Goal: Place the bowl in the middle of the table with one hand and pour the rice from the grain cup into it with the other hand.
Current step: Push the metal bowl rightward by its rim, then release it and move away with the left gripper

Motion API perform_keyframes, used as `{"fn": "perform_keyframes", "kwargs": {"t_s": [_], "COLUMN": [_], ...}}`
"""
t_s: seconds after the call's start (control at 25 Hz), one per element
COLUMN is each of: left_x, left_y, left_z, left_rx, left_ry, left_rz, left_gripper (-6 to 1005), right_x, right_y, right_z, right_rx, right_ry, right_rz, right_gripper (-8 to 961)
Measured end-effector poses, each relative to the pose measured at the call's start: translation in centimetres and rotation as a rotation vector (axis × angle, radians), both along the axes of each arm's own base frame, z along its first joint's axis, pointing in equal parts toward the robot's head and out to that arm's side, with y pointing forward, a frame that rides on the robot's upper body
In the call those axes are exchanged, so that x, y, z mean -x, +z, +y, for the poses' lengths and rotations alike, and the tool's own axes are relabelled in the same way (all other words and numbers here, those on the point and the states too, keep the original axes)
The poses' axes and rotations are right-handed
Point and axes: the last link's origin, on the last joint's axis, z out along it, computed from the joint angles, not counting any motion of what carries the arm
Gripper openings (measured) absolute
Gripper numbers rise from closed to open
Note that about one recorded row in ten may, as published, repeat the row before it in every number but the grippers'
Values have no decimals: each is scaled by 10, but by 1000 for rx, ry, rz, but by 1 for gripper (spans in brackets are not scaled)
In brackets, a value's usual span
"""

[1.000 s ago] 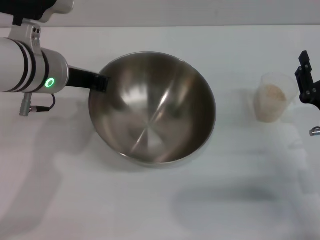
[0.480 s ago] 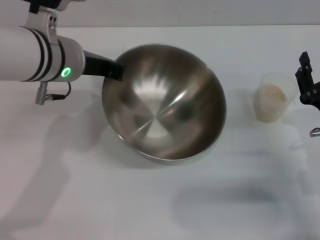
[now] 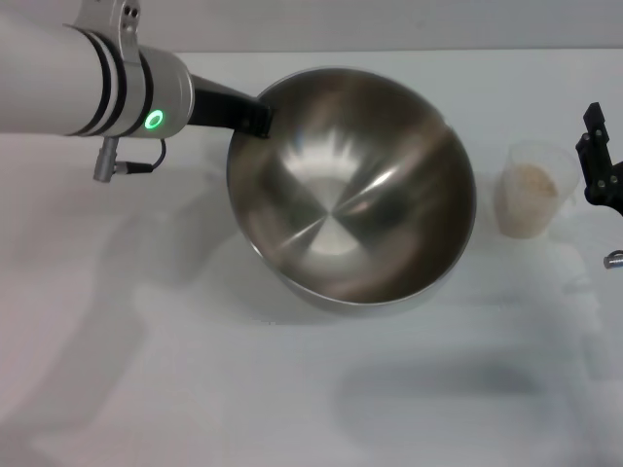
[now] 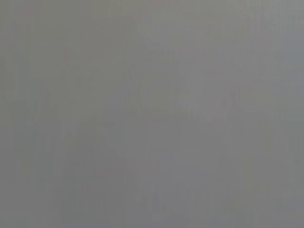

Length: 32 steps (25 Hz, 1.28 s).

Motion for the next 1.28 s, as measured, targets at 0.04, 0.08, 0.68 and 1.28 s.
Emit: {"fn": "perform_keyframes", "kwargs": {"t_s": [0.04, 0.08, 0.68, 1.28], "left_x": [-5, -5, 7, 34], "left_y": [1, 1, -5, -15], "left_z": [2, 2, 22, 24], "left_rx": [2, 2, -80, -67], "left_ry": [-16, -16, -41, 5], "left_rz": [-8, -8, -50, -12], "left_gripper": [41, 41, 41, 42], "right_x": [0, 0, 1, 2], "right_y": [0, 0, 0, 3], "right_z": [0, 0, 0, 1], "right_rx": [0, 0, -3, -13], "right_ry": [0, 0, 6, 18], "right_rz": [1, 1, 2, -2], "right_gripper": [541, 541, 540, 540]}}
